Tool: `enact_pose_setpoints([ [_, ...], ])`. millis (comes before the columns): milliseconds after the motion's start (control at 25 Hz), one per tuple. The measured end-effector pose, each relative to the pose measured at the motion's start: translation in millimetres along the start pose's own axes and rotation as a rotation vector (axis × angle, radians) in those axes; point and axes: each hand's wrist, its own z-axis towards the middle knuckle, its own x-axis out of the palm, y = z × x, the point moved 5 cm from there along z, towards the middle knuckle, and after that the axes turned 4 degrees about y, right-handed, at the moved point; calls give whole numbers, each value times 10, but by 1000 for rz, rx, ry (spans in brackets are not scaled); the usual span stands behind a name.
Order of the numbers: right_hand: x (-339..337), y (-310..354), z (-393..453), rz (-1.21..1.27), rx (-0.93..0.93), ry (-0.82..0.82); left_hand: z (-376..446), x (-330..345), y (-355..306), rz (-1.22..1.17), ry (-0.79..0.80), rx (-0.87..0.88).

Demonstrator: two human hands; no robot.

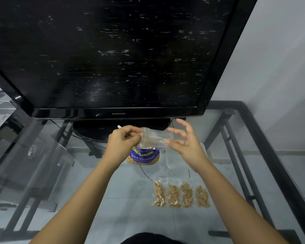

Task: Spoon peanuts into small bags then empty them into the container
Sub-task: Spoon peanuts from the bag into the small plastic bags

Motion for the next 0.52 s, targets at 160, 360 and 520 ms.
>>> enact_pose_setpoints([
  [160, -10, 1, -11, -86, 27, 1, 0, 60, 2, 23, 15, -5],
  [360, 35, 228, -95, -730, -315, -112, 8, 64, -28, -8, -7, 7],
  [520, 308, 219, -53, -969, -424, 32, 11, 136, -76, -1, 34, 30],
])
